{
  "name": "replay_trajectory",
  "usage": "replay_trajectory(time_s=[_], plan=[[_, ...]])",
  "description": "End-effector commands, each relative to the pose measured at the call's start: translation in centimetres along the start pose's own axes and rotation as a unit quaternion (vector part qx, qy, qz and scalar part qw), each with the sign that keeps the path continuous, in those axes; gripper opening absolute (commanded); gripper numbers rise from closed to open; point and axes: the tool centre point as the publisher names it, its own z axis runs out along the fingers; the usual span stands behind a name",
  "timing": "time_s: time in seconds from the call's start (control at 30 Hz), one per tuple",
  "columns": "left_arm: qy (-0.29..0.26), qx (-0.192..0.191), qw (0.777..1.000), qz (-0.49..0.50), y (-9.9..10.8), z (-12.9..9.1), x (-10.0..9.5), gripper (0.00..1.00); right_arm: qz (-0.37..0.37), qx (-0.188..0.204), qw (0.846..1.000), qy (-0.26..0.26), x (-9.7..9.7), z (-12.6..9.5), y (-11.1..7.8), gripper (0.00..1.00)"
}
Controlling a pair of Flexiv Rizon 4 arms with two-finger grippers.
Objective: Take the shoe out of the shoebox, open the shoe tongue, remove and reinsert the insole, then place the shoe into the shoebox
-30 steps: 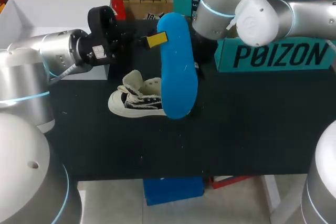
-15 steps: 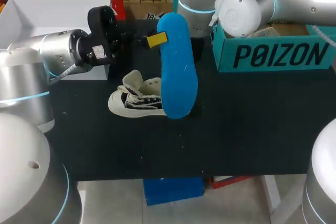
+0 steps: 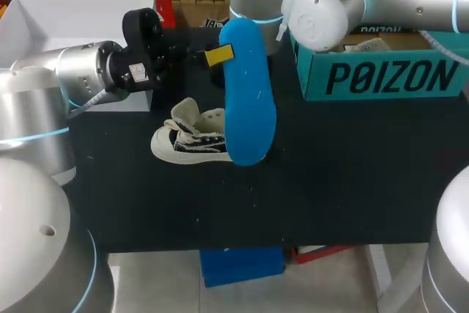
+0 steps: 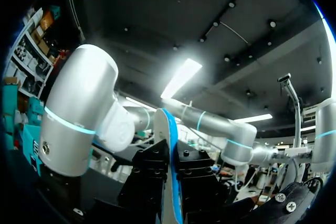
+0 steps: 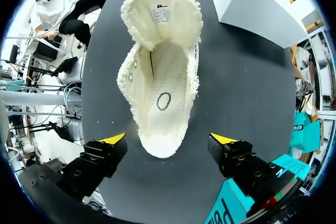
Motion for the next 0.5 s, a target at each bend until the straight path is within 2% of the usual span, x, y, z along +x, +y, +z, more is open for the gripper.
replay_trajectory(time_s=[0.03,0.5], plan=[[-0.001,0.001,1.0,0.001,0.2,0.1,0.0,0.0,-0.001,-0.005,1.0,0.001,0.0,0.0,0.3,1.0],[-0.001,0.001,1.0,0.001,0.2,0.1,0.0,0.0,0.0,-0.067,0.998,-0.009,0.4,0.1,-0.7,1.0]])
